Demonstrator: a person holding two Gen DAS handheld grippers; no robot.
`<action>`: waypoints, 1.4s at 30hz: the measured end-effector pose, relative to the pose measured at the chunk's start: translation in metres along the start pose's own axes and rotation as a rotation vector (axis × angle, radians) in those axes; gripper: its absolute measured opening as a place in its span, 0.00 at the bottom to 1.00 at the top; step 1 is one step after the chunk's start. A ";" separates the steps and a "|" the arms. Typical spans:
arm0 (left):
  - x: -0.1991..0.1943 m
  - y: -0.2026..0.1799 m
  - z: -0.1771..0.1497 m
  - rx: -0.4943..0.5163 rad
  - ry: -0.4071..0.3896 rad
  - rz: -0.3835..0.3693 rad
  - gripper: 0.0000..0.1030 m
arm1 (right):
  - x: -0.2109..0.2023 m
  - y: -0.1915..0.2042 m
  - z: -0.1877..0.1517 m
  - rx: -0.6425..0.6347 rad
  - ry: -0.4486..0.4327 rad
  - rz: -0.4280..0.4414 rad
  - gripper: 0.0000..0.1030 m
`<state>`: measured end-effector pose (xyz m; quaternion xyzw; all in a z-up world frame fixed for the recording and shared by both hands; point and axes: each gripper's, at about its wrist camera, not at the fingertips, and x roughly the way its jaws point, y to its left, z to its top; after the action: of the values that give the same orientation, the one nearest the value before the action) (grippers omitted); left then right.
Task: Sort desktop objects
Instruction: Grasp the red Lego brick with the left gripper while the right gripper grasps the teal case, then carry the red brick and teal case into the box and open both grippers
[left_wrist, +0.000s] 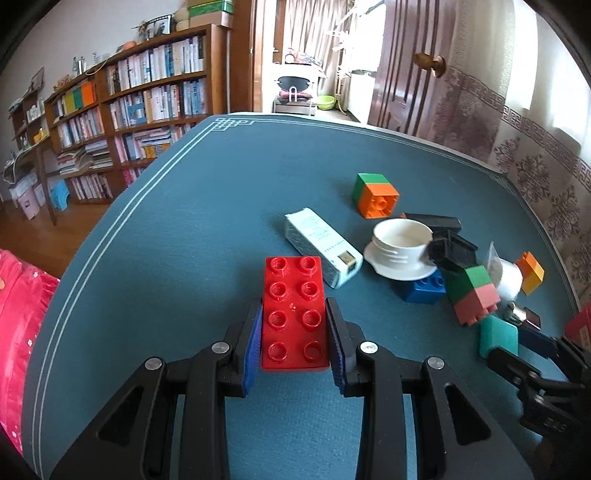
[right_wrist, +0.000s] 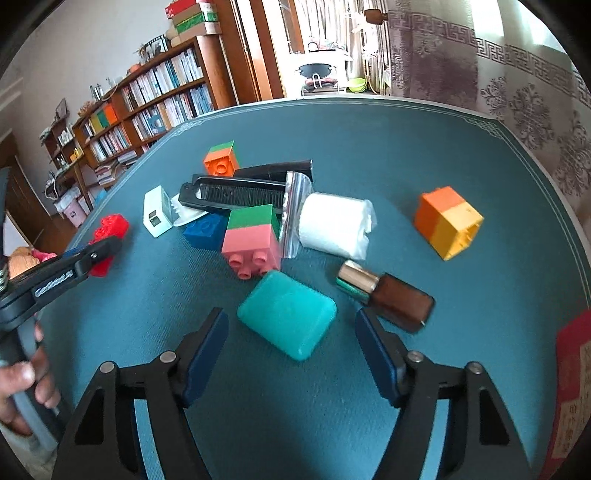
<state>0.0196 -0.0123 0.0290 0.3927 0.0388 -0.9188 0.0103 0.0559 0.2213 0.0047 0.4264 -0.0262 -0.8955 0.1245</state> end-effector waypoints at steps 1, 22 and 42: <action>0.001 -0.001 0.000 0.003 0.002 -0.004 0.33 | 0.004 0.002 0.001 -0.009 0.004 -0.007 0.71; -0.018 -0.044 -0.005 0.091 -0.019 -0.058 0.33 | -0.021 -0.005 -0.011 -0.022 -0.043 -0.059 0.61; -0.060 -0.150 -0.013 0.306 -0.073 -0.168 0.33 | -0.129 -0.083 -0.042 0.166 -0.213 -0.132 0.61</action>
<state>0.0633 0.1373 0.0728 0.3516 -0.0692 -0.9252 -0.1248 0.1495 0.3359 0.0634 0.3387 -0.0849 -0.9367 0.0261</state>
